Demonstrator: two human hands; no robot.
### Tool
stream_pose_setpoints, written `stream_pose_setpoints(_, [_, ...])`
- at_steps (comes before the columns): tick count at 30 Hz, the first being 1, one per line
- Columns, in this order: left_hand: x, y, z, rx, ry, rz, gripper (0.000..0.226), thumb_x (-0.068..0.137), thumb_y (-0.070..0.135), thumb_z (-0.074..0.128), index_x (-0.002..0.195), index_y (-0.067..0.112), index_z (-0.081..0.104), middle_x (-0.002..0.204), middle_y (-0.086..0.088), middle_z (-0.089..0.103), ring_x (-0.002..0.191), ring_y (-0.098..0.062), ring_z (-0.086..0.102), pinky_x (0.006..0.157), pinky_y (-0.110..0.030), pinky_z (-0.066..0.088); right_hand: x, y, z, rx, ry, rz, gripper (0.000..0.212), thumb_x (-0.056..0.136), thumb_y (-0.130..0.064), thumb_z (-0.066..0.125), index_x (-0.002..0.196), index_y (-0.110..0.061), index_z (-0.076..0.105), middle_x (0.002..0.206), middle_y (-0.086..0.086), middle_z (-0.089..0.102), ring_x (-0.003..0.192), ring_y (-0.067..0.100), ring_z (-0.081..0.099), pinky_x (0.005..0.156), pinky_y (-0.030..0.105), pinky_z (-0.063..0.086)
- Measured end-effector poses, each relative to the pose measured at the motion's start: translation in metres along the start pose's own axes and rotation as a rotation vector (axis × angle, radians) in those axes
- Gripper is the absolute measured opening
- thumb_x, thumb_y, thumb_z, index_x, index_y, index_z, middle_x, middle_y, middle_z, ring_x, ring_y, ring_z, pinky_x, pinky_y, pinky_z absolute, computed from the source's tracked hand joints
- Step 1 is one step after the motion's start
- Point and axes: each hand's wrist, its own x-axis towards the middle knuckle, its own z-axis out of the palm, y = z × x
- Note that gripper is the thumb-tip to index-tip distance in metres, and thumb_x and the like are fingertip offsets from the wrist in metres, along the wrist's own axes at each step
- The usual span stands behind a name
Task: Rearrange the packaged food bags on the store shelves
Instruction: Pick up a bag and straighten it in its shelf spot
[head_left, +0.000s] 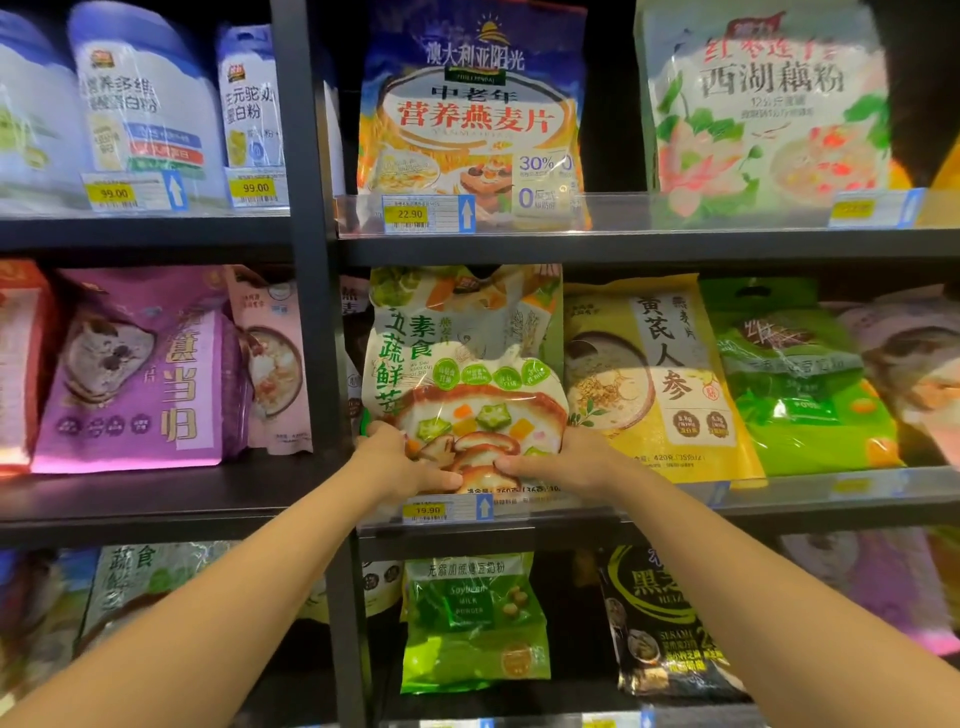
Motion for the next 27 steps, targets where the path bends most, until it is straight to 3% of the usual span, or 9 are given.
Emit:
stream_pose_setpoints(4, [-0.012, -0.005, 0.004, 0.129, 0.122, 0.103, 0.108, 0.072, 0.055, 0.087, 0.145, 0.001, 0.028, 0.147, -0.017, 0.037, 0.123, -0.025, 0.048, 0.09, -0.029, 0.042, -0.003, 0.003, 0.005, 0.002, 0.046, -0.075, 0.044, 0.08, -0.061, 0.083, 0.108, -0.026, 0.08, 0.105, -0.009, 0.08, 0.103, 0.015, 0.072, 0.096, 0.036, 0.057])
stream_pose_setpoints(7, [-0.018, -0.007, 0.003, 0.108, 0.183, 0.17, 0.091, 0.077, 0.053, 0.083, 0.139, 0.005, 0.037, 0.142, -0.017, 0.042, 0.115, -0.023, 0.051, 0.093, -0.033, 0.046, -0.006, 0.003, 0.006, -0.012, 0.107, -0.11, 0.041, 0.084, -0.06, 0.079, 0.102, -0.024, 0.081, 0.098, -0.009, 0.08, 0.096, 0.012, 0.072, 0.087, 0.032, 0.056])
stream_pose_setpoints(12, [-0.026, -0.005, 0.004, 0.034, 0.241, 0.239, 0.073, 0.079, 0.055, 0.08, 0.126, 0.011, 0.045, 0.14, -0.016, 0.044, 0.122, -0.027, 0.051, 0.097, -0.038, 0.049, -0.01, 0.0, 0.001, 0.058, 0.217, -0.143, 0.029, 0.082, -0.064, 0.079, 0.097, -0.04, 0.076, 0.1, -0.019, 0.076, 0.105, 0.014, 0.07, 0.081, 0.026, 0.052])
stream_pose_setpoints(16, [-0.031, 0.003, 0.001, 0.047, 0.319, 0.287, 0.077, 0.08, 0.064, 0.075, 0.129, 0.01, 0.049, 0.133, -0.013, 0.05, 0.118, -0.026, 0.052, 0.094, -0.041, 0.05, -0.013, -0.009, -0.008, 0.077, 0.329, -0.139, 0.072, 0.076, -0.077, 0.074, 0.13, -0.029, 0.069, 0.12, -0.004, 0.075, 0.116, 0.022, 0.067, 0.092, 0.035, 0.053])
stream_pose_setpoints(19, [-0.037, 0.012, -0.005, 0.086, 0.338, 0.292, 0.082, 0.077, 0.073, 0.071, 0.128, 0.011, 0.053, 0.125, -0.009, 0.057, 0.112, -0.026, 0.059, 0.092, -0.048, 0.055, -0.018, -0.015, -0.017, 0.088, 0.352, -0.148, 0.059, 0.075, -0.078, 0.074, 0.108, -0.028, 0.078, 0.099, -0.009, 0.079, 0.101, 0.016, 0.072, 0.077, 0.03, 0.054])
stream_pose_setpoints(21, [-0.04, 0.015, -0.005, 0.086, 0.331, 0.281, 0.082, 0.076, 0.074, 0.071, 0.126, 0.011, 0.055, 0.122, -0.009, 0.06, 0.108, -0.025, 0.062, 0.09, -0.049, 0.057, -0.022, -0.018, -0.022, 0.094, 0.344, -0.128, 0.068, 0.073, -0.077, 0.076, 0.102, -0.016, 0.08, 0.093, 0.0, 0.081, 0.095, 0.02, 0.074, 0.077, 0.034, 0.056])
stream_pose_setpoints(24, [-0.047, 0.02, -0.004, 0.06, 0.324, 0.271, 0.08, 0.076, 0.073, 0.072, 0.124, 0.011, 0.057, 0.121, -0.009, 0.061, 0.107, -0.025, 0.063, 0.09, -0.049, 0.057, -0.028, -0.021, -0.029, 0.164, 0.291, -0.052, 0.09, 0.061, -0.08, 0.081, 0.115, -0.008, 0.076, 0.109, 0.009, 0.079, 0.102, 0.024, 0.073, 0.095, 0.049, 0.058])
stream_pose_setpoints(27, [-0.057, 0.023, -0.004, 0.043, 0.331, 0.284, 0.076, 0.077, 0.068, 0.075, 0.122, 0.01, 0.057, 0.12, -0.011, 0.062, 0.11, -0.028, 0.062, 0.091, -0.051, 0.056, -0.038, -0.028, -0.036, 0.366, 0.122, 0.089, 0.122, 0.044, -0.075, 0.092, 0.139, -0.006, 0.059, 0.133, 0.006, 0.07, 0.121, 0.028, 0.067, 0.106, 0.047, 0.053])
